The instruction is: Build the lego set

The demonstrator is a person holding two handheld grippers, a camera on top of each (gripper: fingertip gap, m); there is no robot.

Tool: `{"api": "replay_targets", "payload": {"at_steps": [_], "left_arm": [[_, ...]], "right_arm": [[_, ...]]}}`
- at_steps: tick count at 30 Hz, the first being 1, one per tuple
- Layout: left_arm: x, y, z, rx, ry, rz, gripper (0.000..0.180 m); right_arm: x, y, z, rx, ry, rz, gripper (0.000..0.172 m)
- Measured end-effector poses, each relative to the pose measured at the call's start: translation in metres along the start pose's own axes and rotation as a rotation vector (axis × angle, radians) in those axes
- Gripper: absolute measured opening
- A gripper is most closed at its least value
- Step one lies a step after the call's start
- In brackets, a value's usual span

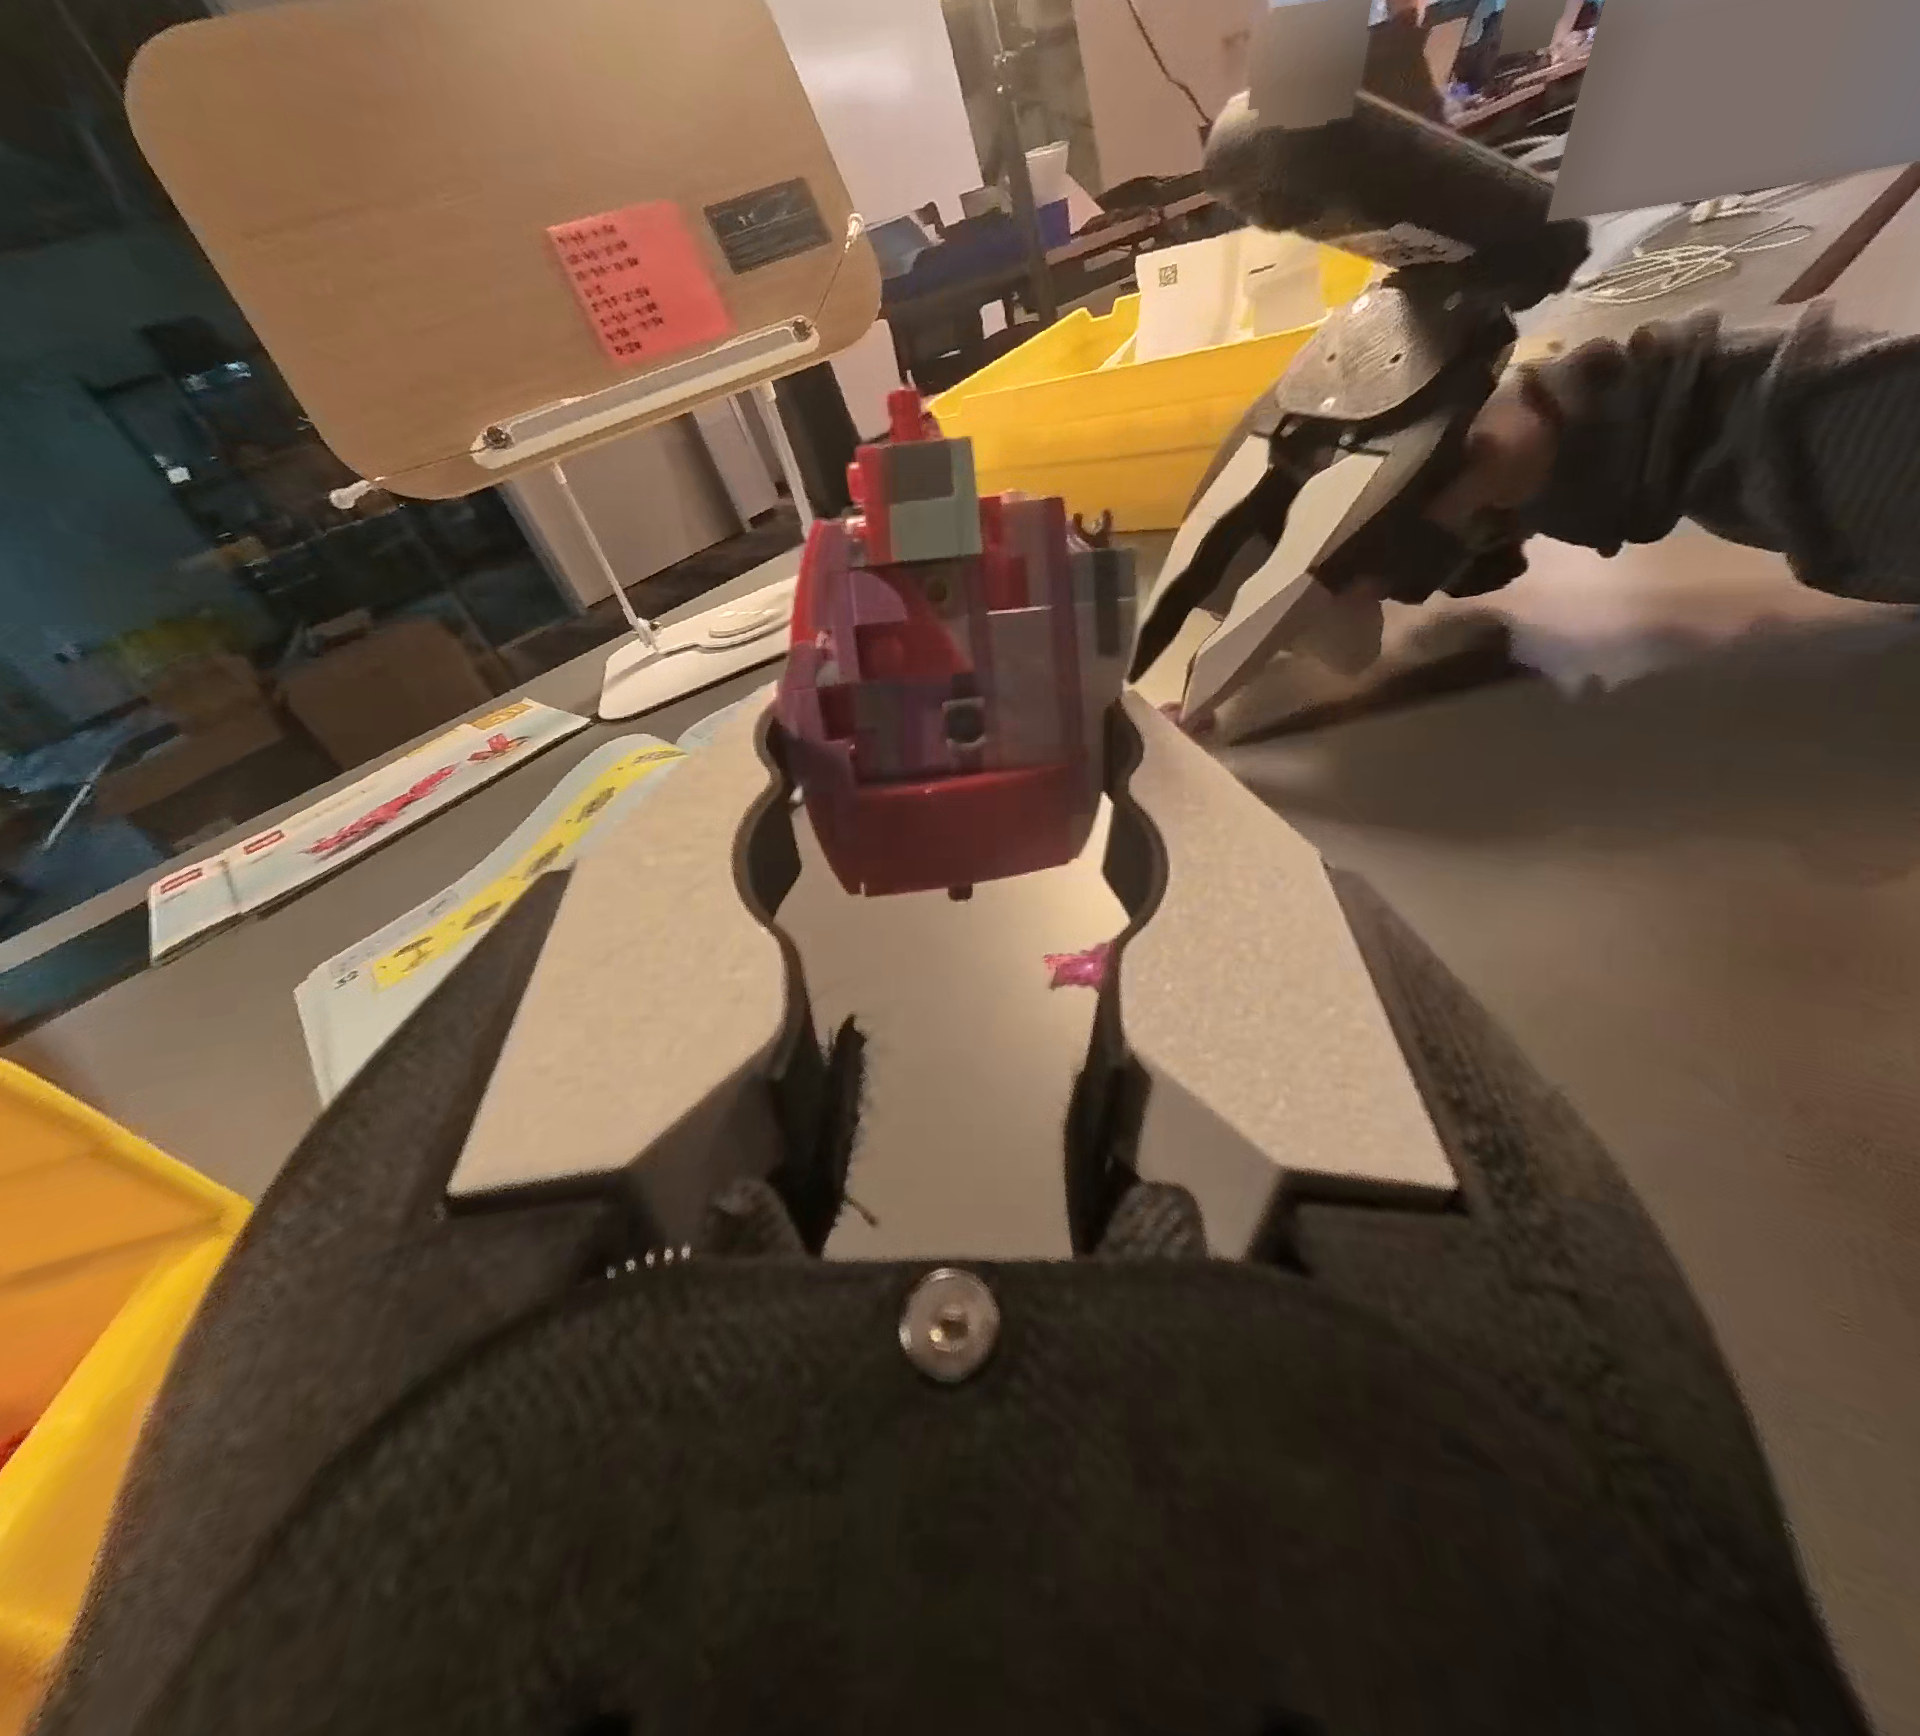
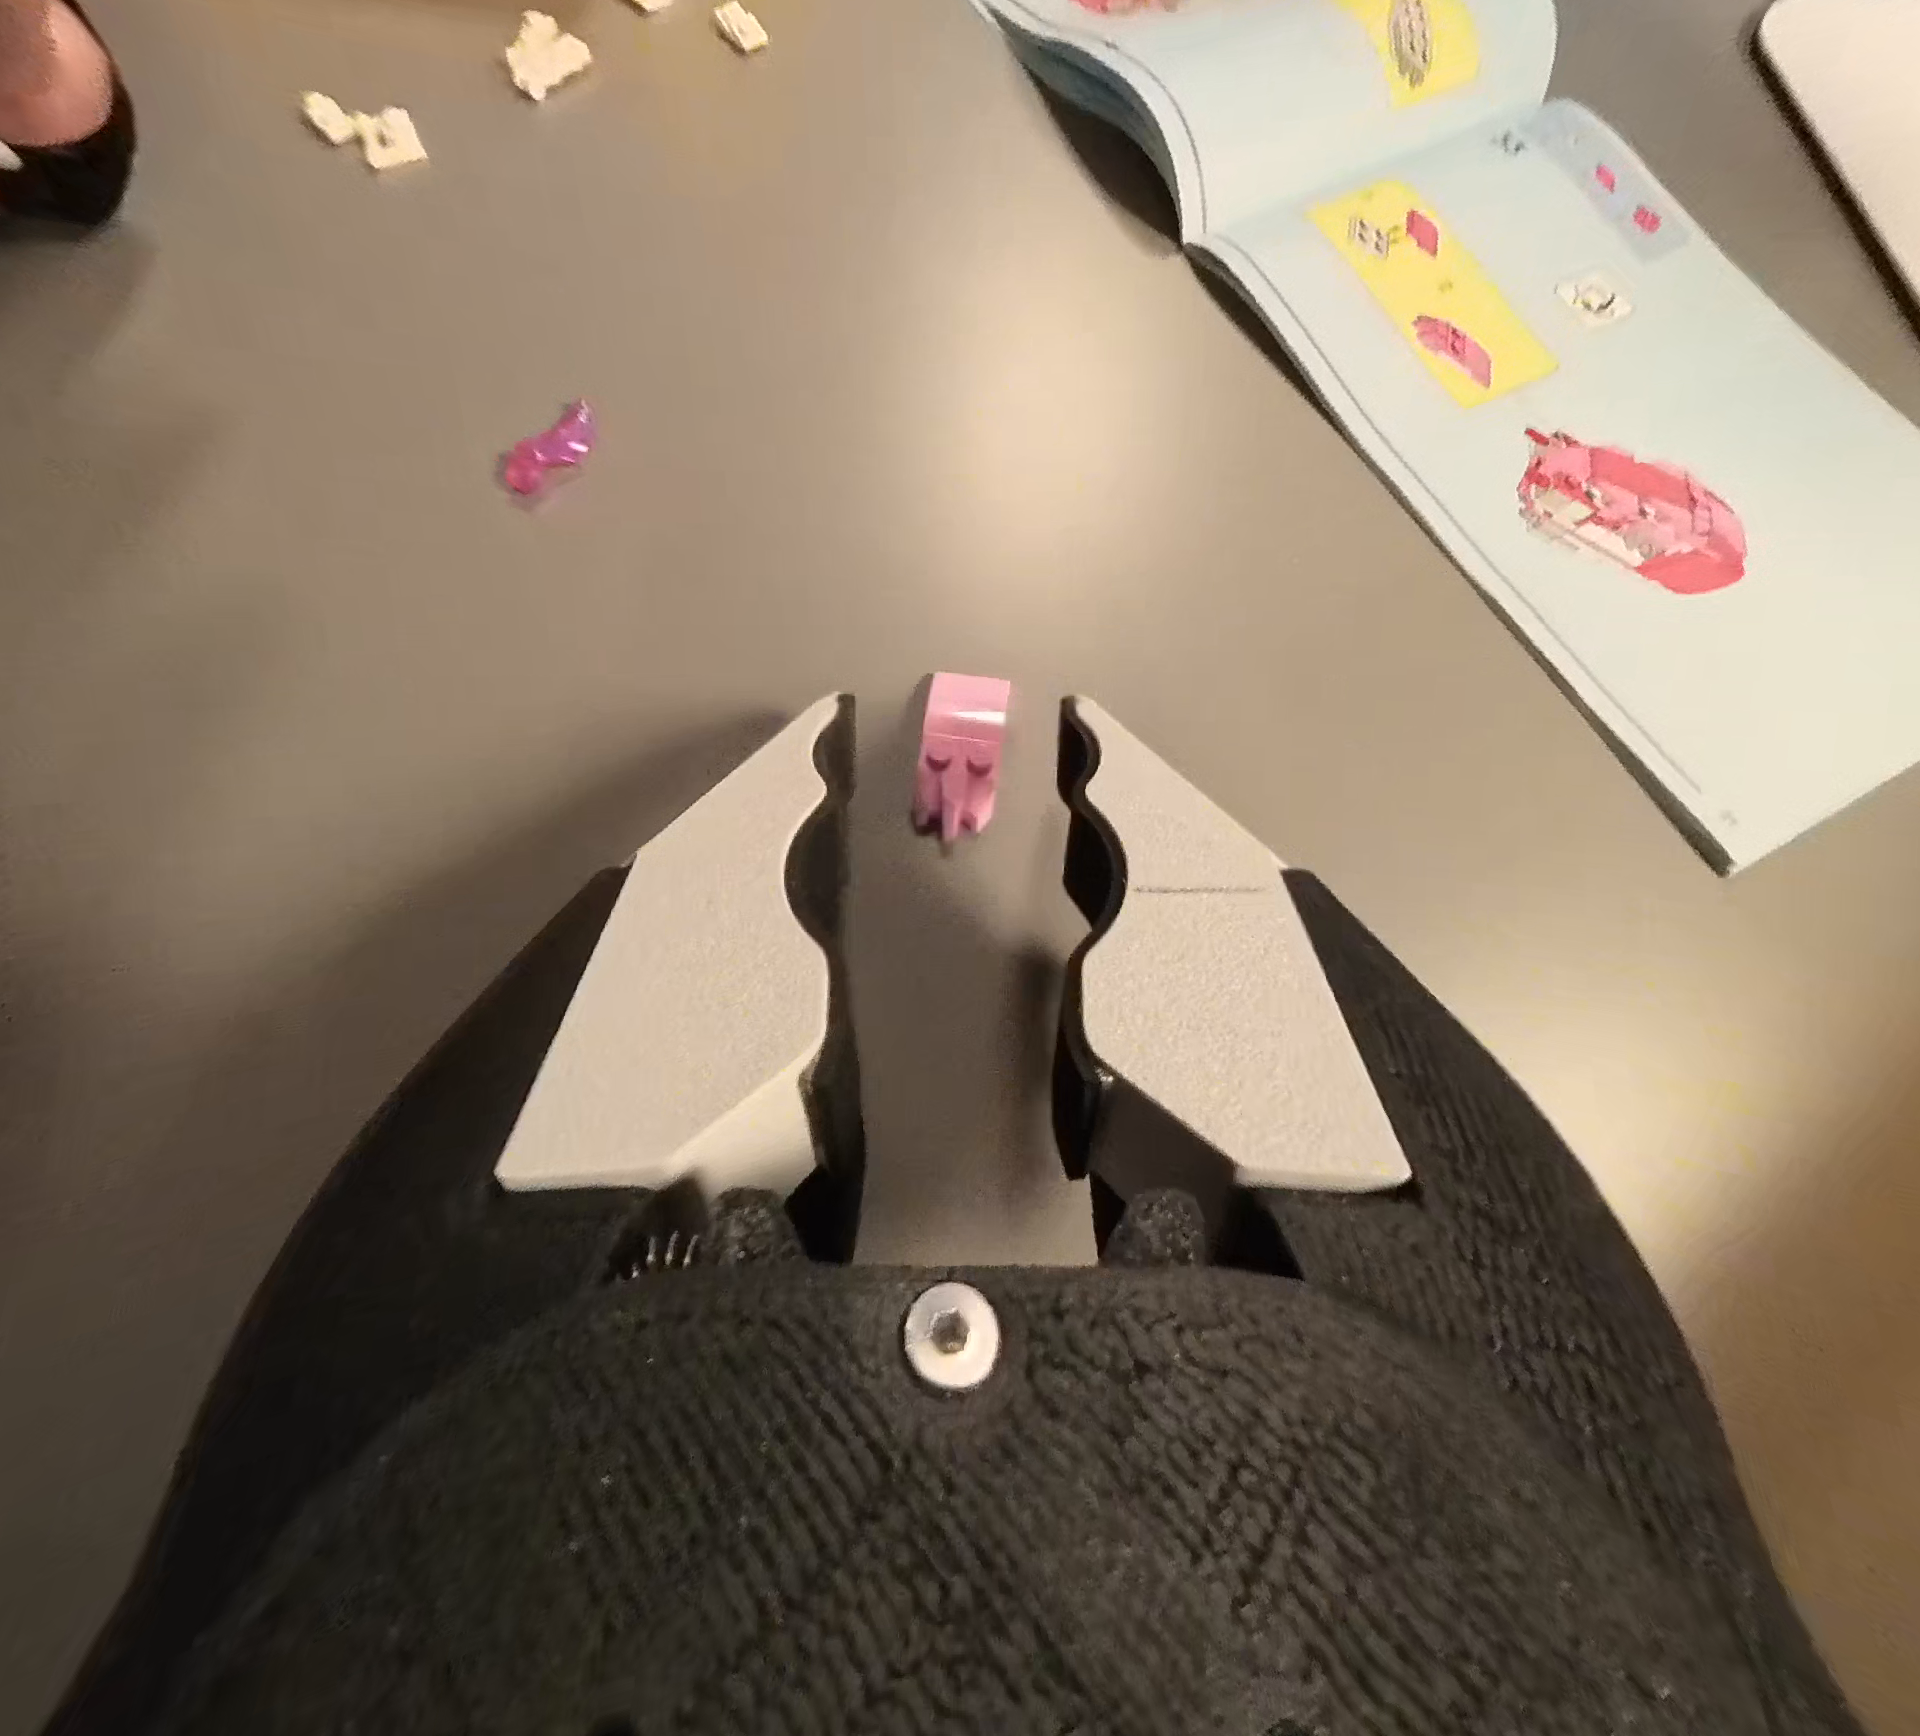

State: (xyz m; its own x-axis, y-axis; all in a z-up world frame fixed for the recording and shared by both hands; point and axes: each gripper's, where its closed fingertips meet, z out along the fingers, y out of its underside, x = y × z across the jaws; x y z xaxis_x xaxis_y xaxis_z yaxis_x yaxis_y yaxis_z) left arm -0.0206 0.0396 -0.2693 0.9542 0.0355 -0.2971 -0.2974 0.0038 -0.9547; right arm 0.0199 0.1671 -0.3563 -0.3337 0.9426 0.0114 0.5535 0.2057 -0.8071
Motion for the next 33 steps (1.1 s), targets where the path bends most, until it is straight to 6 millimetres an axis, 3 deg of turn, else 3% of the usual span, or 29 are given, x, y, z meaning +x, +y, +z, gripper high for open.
{"api": "replay_targets", "payload": {"at_steps": [4, 11, 16, 24, 33], "left_arm": [[-0.002, -0.001, 0.001, 0.003, -0.019, -0.002, 0.057], [-0.007, 0.0, 0.003, -0.011, -0.046, -0.02, 0.057], [-0.012, -0.002, 0.001, -0.004, -0.079, -0.027, 0.057], [-0.012, -0.006, -0.001, -0.01, -0.111, 0.016, 0.057], [-0.014, -0.004, -0.001, -0.013, -0.118, 0.026, 0.057]], "right_arm": [[0.001, 0.011, 0.006, -0.055, -0.011, 0.023, 0.033], [0.004, 0.013, 0.005, -0.053, 0.004, 0.035, 0.015], [0.001, 0.011, 0.005, -0.057, -0.004, 0.044, 0.014], [-0.023, -0.059, -0.012, 0.15, 0.034, -0.034, 0.015], [-0.034, -0.053, -0.006, 0.13, 0.002, -0.037, 0.014]]}}
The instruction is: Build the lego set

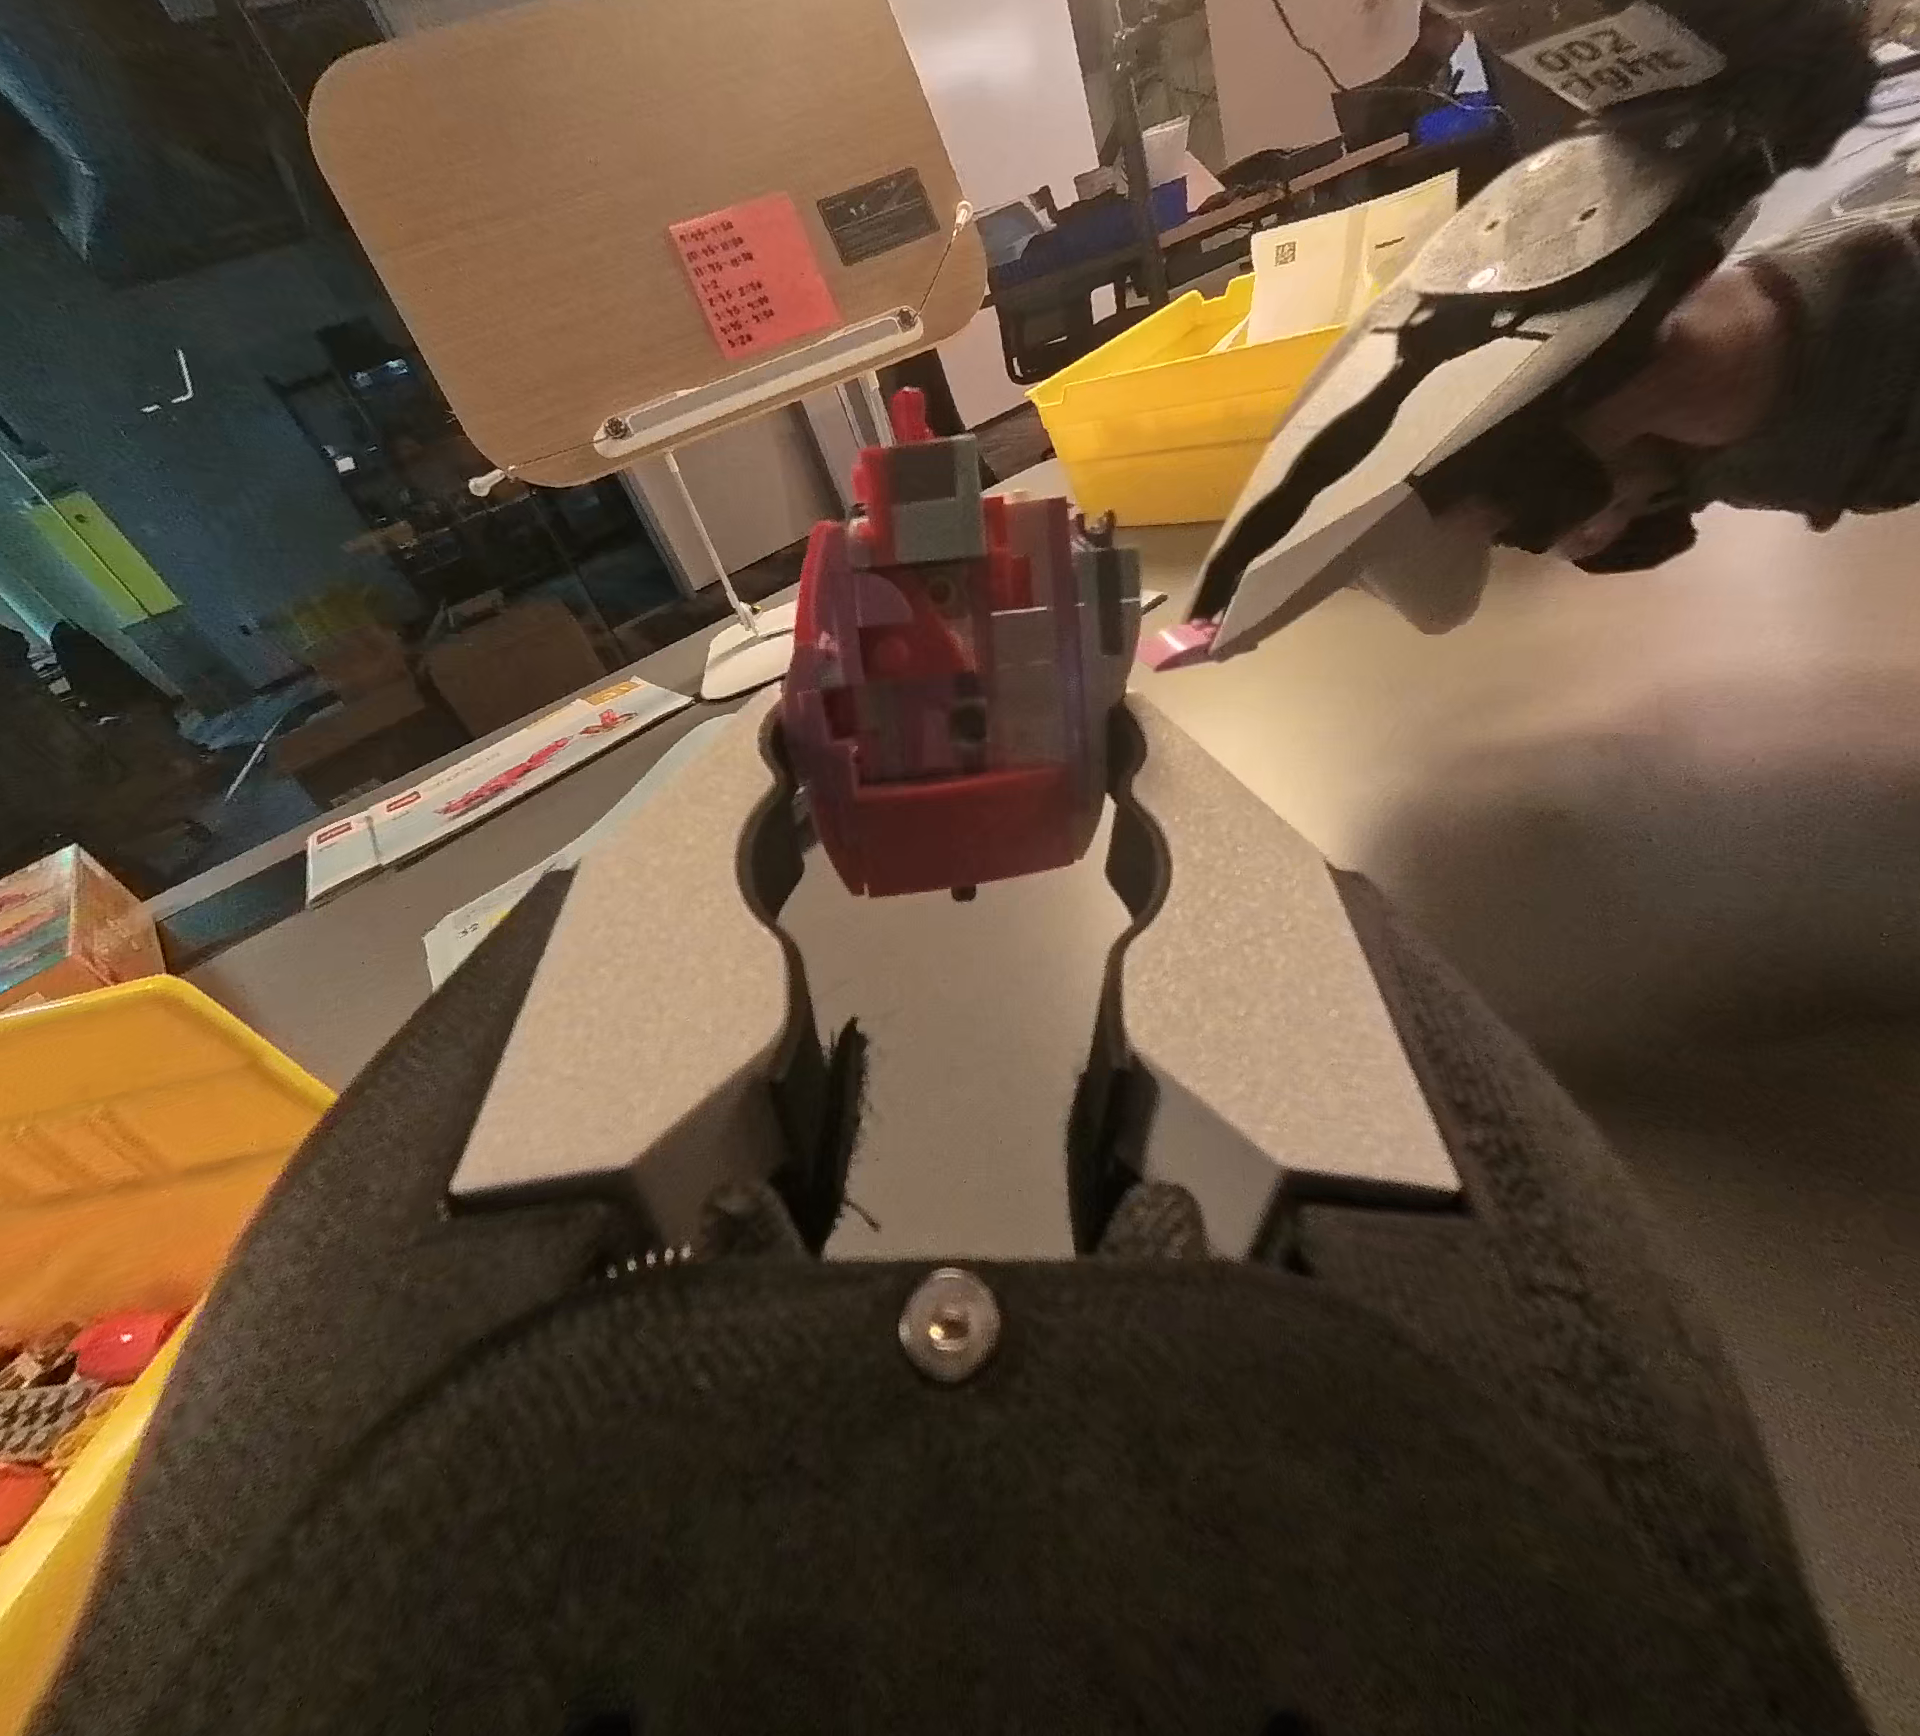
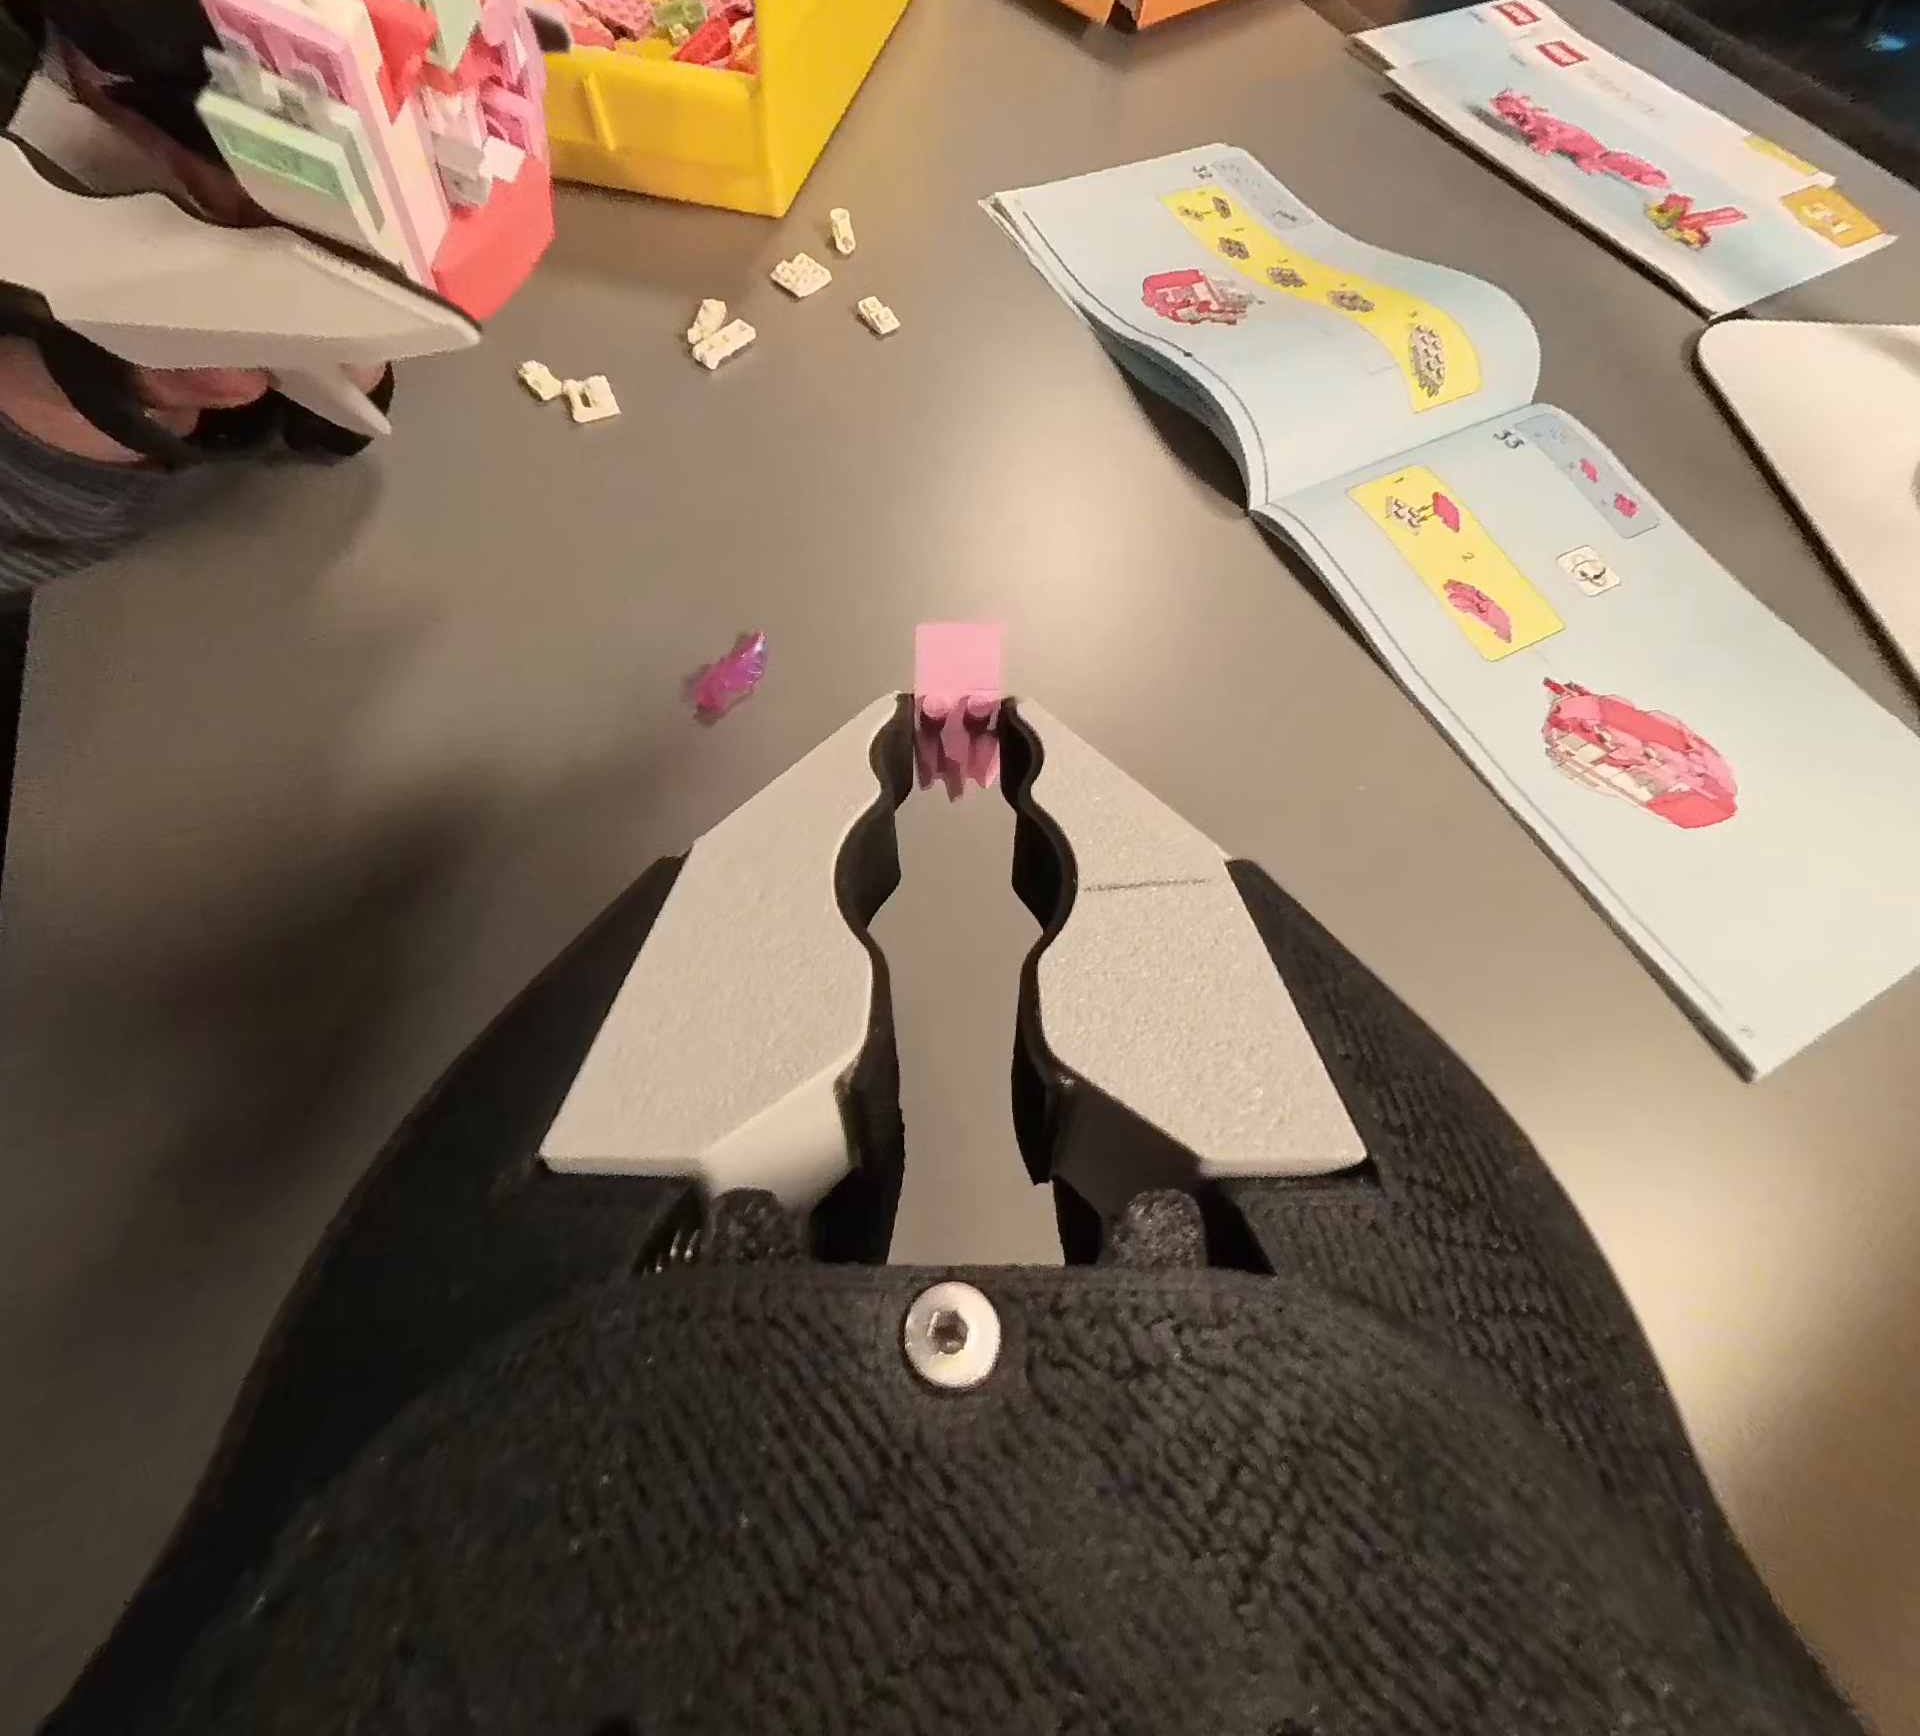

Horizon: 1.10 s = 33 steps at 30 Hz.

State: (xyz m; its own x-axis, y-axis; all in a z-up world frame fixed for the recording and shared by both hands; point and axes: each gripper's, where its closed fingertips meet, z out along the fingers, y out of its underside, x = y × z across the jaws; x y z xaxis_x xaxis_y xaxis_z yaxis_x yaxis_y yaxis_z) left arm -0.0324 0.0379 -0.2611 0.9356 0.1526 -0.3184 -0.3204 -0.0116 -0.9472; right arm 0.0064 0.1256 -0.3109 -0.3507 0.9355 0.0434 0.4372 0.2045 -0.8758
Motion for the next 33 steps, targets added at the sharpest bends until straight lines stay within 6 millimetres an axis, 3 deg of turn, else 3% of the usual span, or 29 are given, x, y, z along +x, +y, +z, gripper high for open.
{"api": "replay_targets", "payload": {"at_steps": [5, 15, 20, 25, 33], "left_arm": [[-0.006, -0.003, -0.002, 0.007, -0.036, 0.013, 0.057], [-0.005, -0.032, -0.011, 0.122, -0.217, -0.049, 0.057], [0.005, -0.032, -0.006, 0.102, -0.23, 0.047, 0.057], [0.006, -0.033, -0.007, 0.111, -0.237, 0.064, 0.057], [0.006, -0.039, -0.01, 0.122, -0.248, 0.107, 0.057]], "right_arm": [[-0.01, -0.01, 0.0, 0.025, -0.001, 0.075, 0.015], [-0.065, -0.091, -0.021, 0.198, -0.174, 0.214, 0.015], [-0.088, -0.113, -0.026, 0.188, -0.237, 0.167, 0.015], [-0.096, -0.126, -0.027, 0.192, -0.268, 0.157, 0.014], [-0.099, -0.122, -0.025, 0.092, -0.241, 0.137, 0.015]]}}
